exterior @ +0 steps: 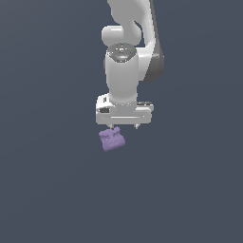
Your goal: Pick up the object and move it to a goal position.
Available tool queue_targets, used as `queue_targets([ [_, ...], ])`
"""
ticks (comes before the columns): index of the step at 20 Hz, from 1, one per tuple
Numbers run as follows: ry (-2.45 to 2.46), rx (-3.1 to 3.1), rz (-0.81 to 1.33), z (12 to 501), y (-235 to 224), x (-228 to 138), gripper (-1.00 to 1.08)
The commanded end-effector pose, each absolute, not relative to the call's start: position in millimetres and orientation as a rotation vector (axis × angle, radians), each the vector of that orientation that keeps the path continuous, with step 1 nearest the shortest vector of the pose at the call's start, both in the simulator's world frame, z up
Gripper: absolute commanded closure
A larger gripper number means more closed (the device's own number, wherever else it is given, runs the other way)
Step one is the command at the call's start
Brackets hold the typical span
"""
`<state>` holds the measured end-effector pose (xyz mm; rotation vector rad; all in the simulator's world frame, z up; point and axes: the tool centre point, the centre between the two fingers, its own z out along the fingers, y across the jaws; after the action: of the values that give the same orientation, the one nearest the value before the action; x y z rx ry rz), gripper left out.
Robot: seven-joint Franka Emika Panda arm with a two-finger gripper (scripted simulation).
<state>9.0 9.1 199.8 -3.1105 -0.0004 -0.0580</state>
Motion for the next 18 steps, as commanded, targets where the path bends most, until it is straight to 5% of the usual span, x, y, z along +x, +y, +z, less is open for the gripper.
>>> queue_targets([
  [1, -0.011, -3.112, -0.056, 197, 8, 8, -0.92],
  [18, -0.373, -3.115, -0.02, 122, -34, -19, -0.92],
])
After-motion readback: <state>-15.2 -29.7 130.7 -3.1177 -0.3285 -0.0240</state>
